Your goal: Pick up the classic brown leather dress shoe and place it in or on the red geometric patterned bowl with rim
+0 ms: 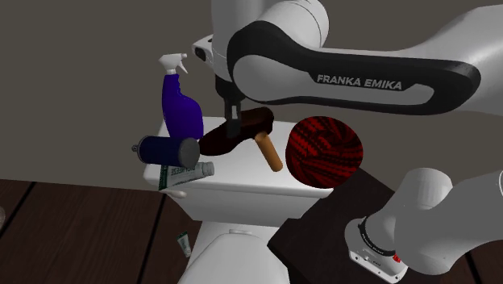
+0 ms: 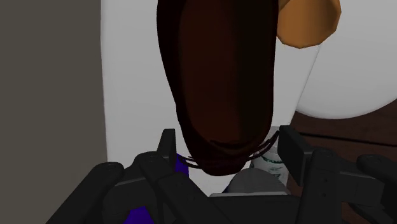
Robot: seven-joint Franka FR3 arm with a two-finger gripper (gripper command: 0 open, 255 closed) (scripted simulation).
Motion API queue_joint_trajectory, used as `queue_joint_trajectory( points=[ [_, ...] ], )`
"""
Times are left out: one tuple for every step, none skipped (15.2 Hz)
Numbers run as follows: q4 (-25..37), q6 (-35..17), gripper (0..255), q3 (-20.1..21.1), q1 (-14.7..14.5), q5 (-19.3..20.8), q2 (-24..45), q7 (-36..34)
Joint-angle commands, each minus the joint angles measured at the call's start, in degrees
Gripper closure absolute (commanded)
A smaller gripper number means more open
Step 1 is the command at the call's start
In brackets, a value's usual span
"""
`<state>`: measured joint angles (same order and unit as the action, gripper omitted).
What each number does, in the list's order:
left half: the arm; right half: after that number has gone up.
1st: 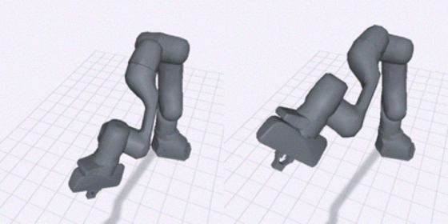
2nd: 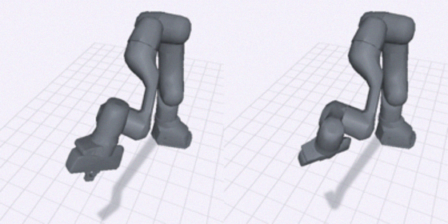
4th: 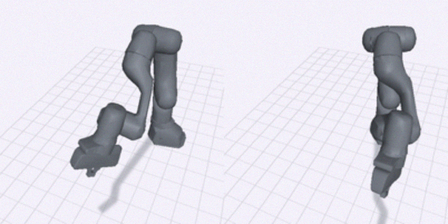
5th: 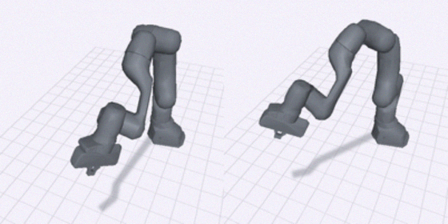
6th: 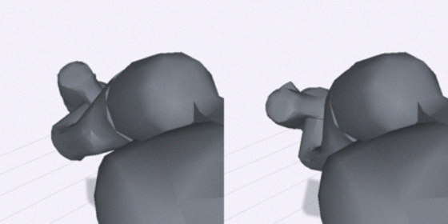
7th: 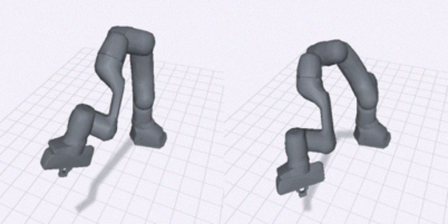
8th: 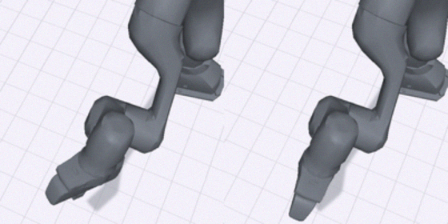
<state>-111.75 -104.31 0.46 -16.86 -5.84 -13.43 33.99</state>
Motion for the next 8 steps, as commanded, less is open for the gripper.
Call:
queue_joint_trajectory(
  points=[
    [1.69, 1.5, 255, -0.02, 0.01, 0.04, 0.15, -0.13],
    [2.56, 2.27, 255, -0.03, 0.01, 0.06, 0.24, -0.2],
    [3.44, 3.04, 255, -0.04, 0.01, 0.08, 0.35, -0.27],
    [4.33, 3.82, 255, -0.05, 0.02, 0.09, 0.47, -0.33],
    [5.24, 4.59, 255, -0.06, 0.02, 0.11, 0.6, -0.4],
    [6.17, 5.37, 255, -0.07, 0.02, 0.12, 0.74, -0.46],
    [7.11, 6.16, 255, -0.08, 0.03, 0.14, 0.9, -0.53],
    [8.07, 6.94, 255, -0.09, 0.03, 0.15, 1.07, -0.6]
  ],
)
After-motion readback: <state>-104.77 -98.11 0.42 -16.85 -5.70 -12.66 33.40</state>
